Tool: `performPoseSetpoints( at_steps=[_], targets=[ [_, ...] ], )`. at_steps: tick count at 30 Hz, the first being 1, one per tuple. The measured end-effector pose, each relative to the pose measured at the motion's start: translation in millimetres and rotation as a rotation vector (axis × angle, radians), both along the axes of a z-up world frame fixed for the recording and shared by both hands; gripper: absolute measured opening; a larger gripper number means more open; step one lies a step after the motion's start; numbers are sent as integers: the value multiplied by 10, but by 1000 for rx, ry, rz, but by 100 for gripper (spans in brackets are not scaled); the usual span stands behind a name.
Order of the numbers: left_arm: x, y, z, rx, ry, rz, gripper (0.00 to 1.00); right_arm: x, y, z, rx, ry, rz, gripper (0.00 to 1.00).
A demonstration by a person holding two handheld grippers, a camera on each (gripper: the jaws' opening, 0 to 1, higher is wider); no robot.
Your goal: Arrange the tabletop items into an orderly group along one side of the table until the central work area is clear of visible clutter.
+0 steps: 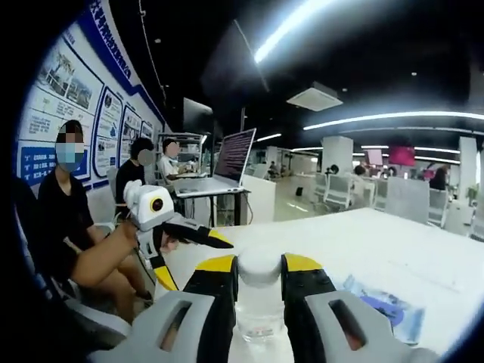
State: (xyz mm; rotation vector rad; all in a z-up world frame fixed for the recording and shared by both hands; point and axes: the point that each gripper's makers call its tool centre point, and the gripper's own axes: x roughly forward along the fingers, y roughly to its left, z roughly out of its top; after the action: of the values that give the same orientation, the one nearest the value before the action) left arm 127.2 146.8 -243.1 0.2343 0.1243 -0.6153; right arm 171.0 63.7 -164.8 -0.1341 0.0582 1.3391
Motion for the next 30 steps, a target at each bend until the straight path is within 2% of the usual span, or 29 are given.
performPoseSetpoints(
  at_steps=[14, 18, 24, 30],
  targets=[
    [-67, 73, -14, -20, -7, 14, 77, 146, 138, -3, 11, 85, 112, 19],
    [-74, 84, -22, -23, -7, 17, 77, 110, 209, -9, -9, 84, 138, 20],
    [-122, 97, -32, -24, -9, 20, 77, 37, 276, -43, -40, 30, 133, 20],
    [-156, 139, -12, -30, -16, 30, 77, 42, 262, -56, -46, 36, 130, 21]
  ],
)
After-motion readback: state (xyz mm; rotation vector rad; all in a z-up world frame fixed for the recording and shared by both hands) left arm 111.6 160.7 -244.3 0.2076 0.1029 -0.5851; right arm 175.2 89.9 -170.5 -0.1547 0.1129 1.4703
